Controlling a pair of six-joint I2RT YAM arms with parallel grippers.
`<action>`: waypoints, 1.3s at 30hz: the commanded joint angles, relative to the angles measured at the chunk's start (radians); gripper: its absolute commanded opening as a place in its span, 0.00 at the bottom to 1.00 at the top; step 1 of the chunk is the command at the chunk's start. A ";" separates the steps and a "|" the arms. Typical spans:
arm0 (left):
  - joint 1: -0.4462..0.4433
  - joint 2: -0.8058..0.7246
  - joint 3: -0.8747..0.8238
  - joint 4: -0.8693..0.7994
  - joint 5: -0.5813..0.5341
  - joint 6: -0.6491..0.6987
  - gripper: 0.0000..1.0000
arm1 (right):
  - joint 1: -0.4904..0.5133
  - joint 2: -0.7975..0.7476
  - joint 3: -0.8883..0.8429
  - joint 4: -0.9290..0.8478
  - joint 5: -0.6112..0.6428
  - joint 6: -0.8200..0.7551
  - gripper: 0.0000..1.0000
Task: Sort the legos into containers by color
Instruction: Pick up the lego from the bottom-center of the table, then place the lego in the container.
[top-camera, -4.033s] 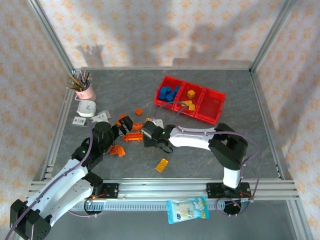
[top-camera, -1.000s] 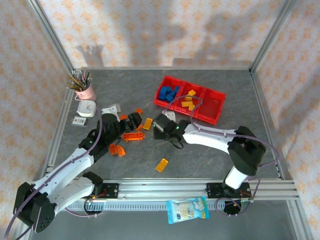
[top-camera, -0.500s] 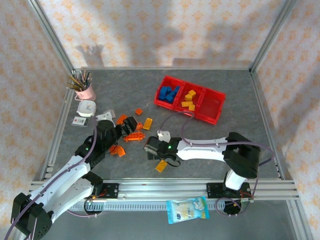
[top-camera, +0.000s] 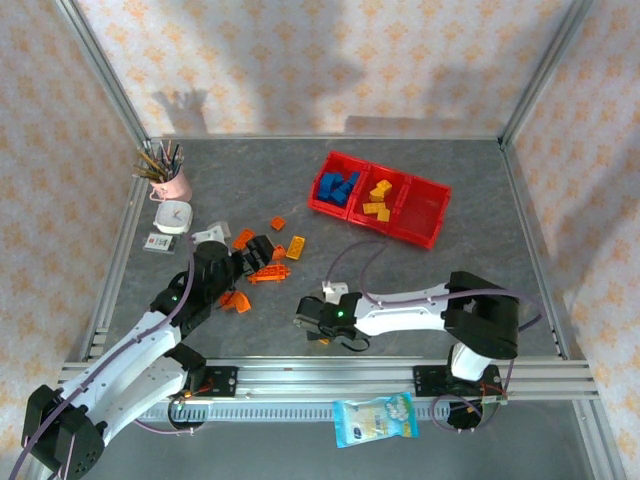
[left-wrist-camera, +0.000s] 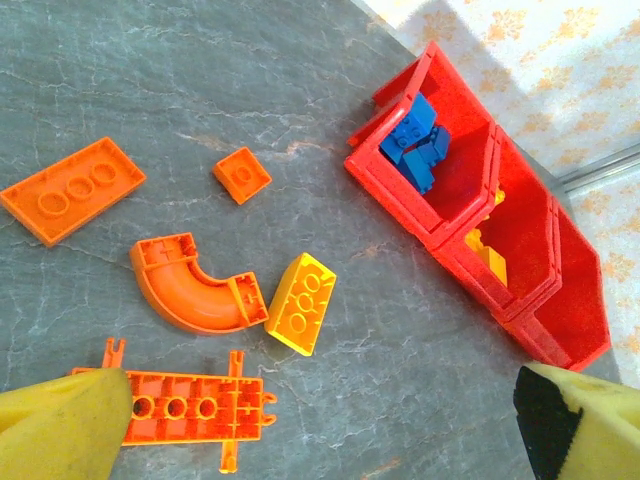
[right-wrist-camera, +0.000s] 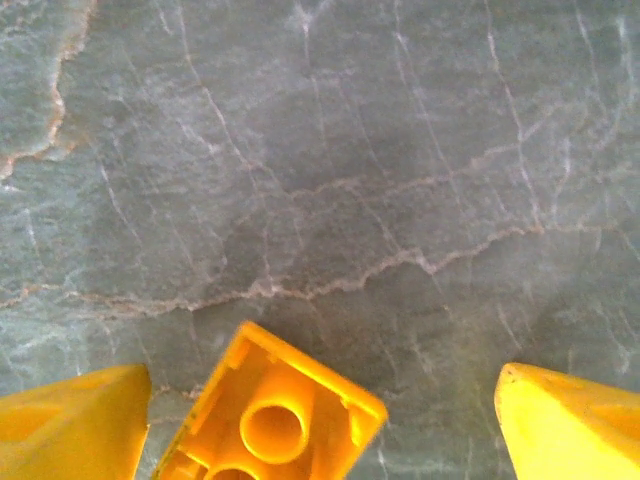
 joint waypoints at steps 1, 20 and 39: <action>-0.003 0.004 -0.009 -0.001 -0.007 -0.002 0.99 | 0.021 -0.044 -0.038 -0.091 -0.011 0.058 0.85; -0.003 0.021 -0.001 0.017 0.010 -0.005 0.99 | -0.022 -0.056 0.015 -0.015 0.045 -0.033 0.33; -0.004 0.261 0.183 0.160 0.064 0.073 0.99 | -0.690 -0.014 0.324 0.137 0.162 -0.563 0.34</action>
